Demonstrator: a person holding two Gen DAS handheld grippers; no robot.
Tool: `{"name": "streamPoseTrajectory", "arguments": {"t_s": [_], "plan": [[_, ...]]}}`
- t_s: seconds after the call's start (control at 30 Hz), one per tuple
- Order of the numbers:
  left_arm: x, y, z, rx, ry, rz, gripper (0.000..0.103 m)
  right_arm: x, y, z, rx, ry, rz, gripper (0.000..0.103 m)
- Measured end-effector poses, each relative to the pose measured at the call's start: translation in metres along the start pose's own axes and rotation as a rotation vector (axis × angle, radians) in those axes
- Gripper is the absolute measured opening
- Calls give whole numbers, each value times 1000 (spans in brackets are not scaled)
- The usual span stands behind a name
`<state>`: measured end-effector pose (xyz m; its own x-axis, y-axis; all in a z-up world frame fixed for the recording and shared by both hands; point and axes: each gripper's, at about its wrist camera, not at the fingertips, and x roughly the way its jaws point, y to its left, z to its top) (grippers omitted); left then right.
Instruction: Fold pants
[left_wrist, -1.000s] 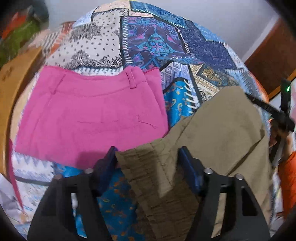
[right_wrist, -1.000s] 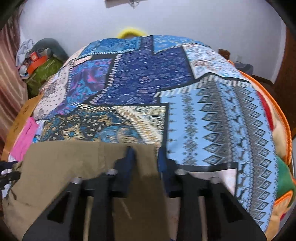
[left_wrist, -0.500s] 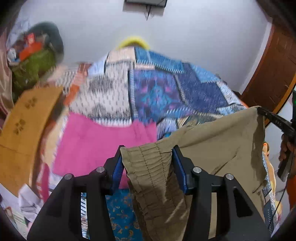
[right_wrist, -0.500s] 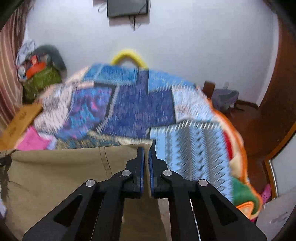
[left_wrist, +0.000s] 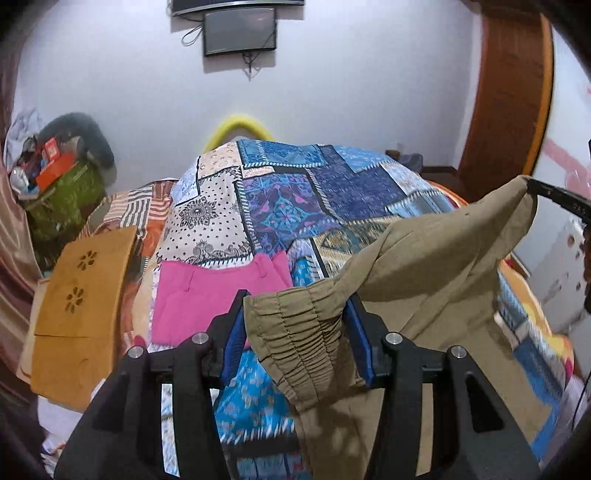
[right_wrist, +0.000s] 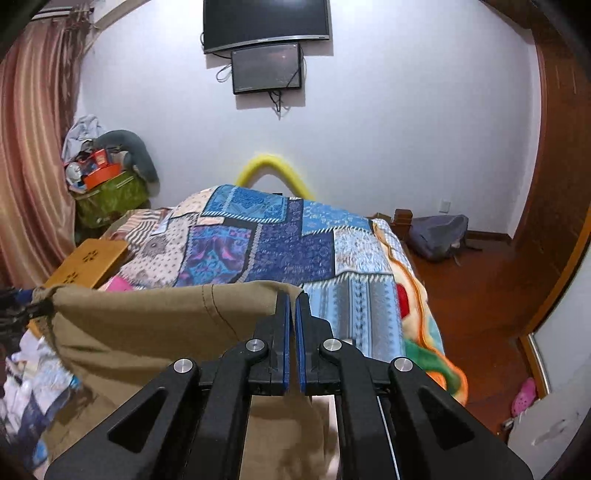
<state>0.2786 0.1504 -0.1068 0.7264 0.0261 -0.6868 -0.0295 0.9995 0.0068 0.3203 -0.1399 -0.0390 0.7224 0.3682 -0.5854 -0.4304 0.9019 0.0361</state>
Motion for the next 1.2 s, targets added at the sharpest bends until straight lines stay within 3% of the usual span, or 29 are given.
{"name": "streamPoseTrajectory", "arguments": {"t_s": [0.37,0.53,0.7,0.8,0.93,1.1,1.17,1.2], "plan": [[-39,-23,-75,83,39,-80,50,-66,4,-85,13,70,26,2],[-38,-35,-118,136,97,-69,51,-79,8,-138,32,129,31,2],[-40,-35,-154,126,162,-84,50,-81,10,-186,80,209,30,2],[-42,-38,-173,152,198,-53,51,-86,12,-209,101,248,31,3],[-56,-34,-185,149,201,-42,51,-94,19,-235,121,297,7,3],[-73,-30,-178,123,178,-26,51,-105,24,-240,101,310,-55,5],[-79,-31,-167,112,155,-27,52,-110,27,-235,94,297,-52,12],[-82,-33,-162,110,146,-21,55,-113,31,-230,79,282,-46,22]]}}
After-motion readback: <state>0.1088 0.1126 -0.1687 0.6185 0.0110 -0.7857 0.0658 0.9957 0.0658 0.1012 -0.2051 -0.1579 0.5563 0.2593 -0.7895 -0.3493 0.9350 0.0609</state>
